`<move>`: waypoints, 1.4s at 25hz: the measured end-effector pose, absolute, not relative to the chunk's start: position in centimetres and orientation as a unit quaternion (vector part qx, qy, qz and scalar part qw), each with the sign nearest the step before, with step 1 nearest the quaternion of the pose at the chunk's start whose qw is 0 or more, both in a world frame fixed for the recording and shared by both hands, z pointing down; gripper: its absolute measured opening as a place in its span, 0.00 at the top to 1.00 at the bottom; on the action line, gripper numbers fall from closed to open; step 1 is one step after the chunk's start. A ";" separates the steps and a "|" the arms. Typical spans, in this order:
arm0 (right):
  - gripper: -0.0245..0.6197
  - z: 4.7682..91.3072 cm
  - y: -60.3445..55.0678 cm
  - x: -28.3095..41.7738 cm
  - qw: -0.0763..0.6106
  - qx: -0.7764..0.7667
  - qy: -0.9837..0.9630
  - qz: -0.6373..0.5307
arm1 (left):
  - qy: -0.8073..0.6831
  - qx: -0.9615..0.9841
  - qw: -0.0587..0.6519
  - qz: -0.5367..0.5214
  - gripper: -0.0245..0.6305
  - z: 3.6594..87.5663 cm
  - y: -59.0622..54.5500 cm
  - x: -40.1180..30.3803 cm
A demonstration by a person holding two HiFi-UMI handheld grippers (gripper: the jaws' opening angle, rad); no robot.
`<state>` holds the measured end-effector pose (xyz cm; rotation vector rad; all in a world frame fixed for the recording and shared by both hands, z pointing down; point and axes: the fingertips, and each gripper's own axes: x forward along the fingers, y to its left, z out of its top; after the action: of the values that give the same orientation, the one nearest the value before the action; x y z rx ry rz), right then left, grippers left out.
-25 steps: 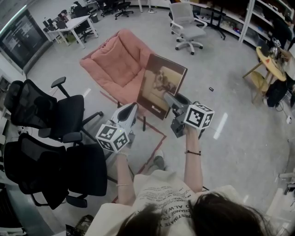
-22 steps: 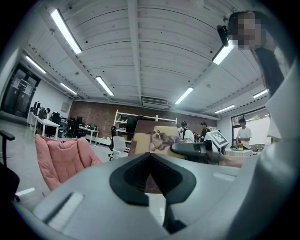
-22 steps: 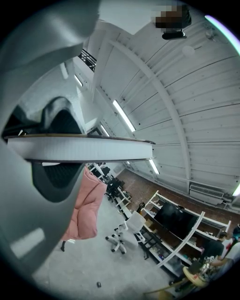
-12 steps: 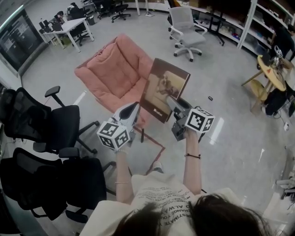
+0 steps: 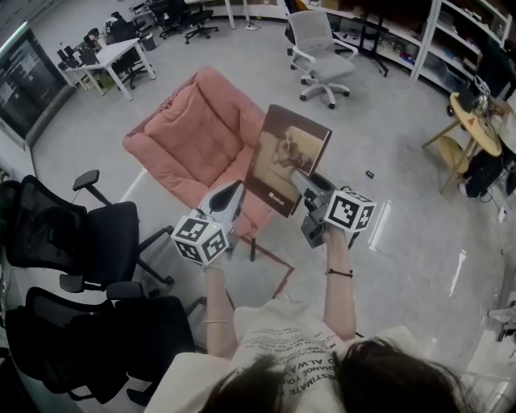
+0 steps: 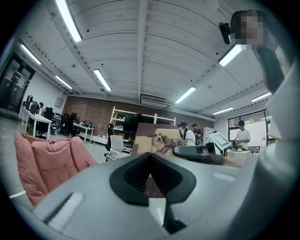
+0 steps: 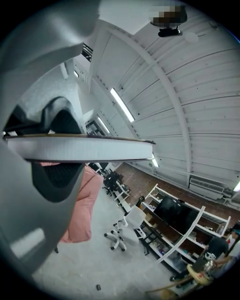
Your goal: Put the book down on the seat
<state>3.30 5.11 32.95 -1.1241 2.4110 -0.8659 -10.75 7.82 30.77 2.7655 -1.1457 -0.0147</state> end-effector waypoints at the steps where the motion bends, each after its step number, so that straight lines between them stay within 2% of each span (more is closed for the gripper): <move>1: 0.73 33.0 4.7 3.1 0.172 -0.395 0.849 -0.305 | -0.382 0.921 0.074 -0.007 0.97 30.8 7.4 -11.0; 12: 0.73 33.0 -0.1 3.5 0.162 -0.381 0.854 -0.315 | -0.405 0.910 0.085 -0.010 0.97 31.4 3.0 -10.8; 35: 0.73 32.5 -19.5 4.8 0.090 -0.268 0.905 -0.319 | -0.505 0.857 0.100 -0.032 0.97 32.0 -13.5 -6.5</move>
<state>4.79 -19.47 32.50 -0.7960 2.6900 -0.9480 -6.50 -13.47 32.01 2.5324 -1.4918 -0.0951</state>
